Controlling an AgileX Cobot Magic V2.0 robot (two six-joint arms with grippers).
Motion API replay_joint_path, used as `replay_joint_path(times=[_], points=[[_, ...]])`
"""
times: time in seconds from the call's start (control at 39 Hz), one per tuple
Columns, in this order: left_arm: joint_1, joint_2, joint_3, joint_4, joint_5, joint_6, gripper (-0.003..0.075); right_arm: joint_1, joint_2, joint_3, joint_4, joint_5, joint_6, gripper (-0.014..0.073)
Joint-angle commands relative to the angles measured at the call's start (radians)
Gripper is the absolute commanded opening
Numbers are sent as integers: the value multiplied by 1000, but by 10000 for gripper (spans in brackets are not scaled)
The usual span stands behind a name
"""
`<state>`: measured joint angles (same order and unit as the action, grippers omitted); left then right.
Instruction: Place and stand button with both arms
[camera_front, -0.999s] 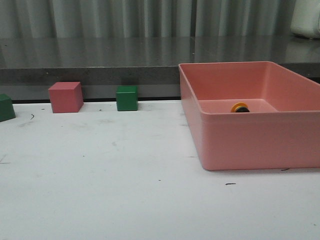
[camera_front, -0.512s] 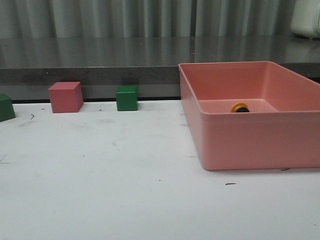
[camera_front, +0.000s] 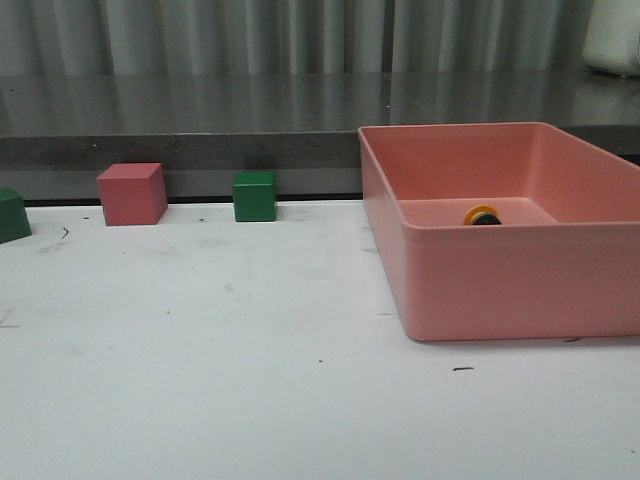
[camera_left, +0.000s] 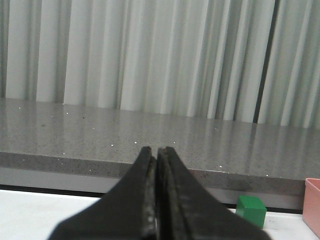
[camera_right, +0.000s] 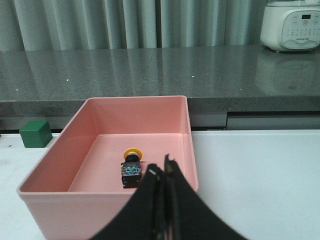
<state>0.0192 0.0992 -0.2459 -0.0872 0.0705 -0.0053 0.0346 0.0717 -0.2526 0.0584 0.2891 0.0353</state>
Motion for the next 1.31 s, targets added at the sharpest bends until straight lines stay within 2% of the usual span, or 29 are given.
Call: replay_joint_path(times=[0.0,0.18,0.54,0.59,0.67,0.72,0.85,0.9,1.08,1.28], points=[[0,124,-113,-4,29,-12,-20,-7,125,-126,4,-40,-9,-61],[0,323,-232,39,61,-12,-20,-7,319,-234,17,-38,-9,-61],[0,353,-250,38,64,-12,-1,-7,359,-253,47,-43,-9,-59],[0,353,-250,38,64,-12,45,-7,359,-253,46,-43,-9,-37],[0,353,-250,38,64,-12,176,-7,359,-253,46,-43,-9,62],[0,353,-250,38,64,-12,299,-7,359,-253,46,-43,-9,180],[0,353,-250,38,64,-12,633,-7,369,-253,46,-47,-9,564],[0,353,-250,38,64,-12,695,-7,378,-253,46,-52,-9,668],[0,353,-250,38,64,-12,649,-7,501,-280,47,-93,-9,642],[0,353,-250,38,66,-12,597,-6,832,-449,57,-80,-9,642]])
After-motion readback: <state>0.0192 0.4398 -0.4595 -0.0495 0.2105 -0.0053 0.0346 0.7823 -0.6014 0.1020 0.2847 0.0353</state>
